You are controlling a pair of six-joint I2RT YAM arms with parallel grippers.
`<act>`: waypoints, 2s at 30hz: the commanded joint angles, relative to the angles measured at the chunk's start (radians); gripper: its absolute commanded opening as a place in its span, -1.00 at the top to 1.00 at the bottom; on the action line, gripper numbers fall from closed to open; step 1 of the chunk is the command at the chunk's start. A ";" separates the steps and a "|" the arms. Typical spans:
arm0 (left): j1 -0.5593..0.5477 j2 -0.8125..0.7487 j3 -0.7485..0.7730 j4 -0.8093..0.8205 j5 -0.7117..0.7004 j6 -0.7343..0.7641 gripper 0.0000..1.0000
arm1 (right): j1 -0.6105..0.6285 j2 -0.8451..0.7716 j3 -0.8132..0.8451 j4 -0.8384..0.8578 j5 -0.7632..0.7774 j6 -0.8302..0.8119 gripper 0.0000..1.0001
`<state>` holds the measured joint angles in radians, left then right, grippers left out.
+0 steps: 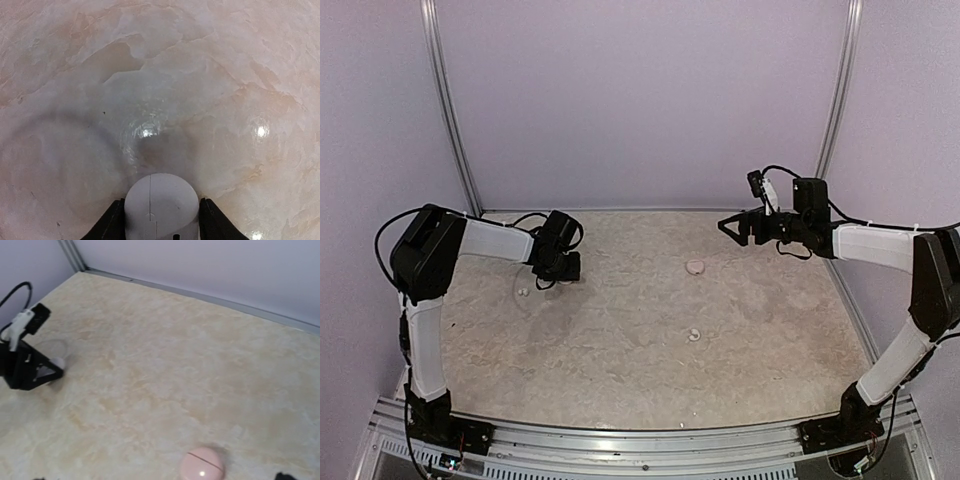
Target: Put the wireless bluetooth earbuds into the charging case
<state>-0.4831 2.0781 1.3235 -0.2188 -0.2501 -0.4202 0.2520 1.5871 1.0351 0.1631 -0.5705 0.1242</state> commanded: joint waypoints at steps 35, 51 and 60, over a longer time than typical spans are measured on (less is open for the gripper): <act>-0.609 -0.474 -0.266 0.594 -0.110 0.590 0.27 | 0.333 -0.017 -0.025 0.125 -0.313 0.268 -0.33; -0.647 -0.449 -0.267 0.611 -0.154 0.650 0.27 | 0.377 -0.009 -0.030 0.197 -0.341 0.323 -0.05; -0.648 -0.456 -0.291 0.624 -0.176 0.662 0.28 | 0.376 -0.041 -0.041 0.193 -0.327 0.321 -0.08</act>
<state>-1.1145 1.6386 1.0519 0.3534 -0.4320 0.2203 0.6056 1.5818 0.9863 0.3386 -0.8967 0.4465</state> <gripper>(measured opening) 0.409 0.539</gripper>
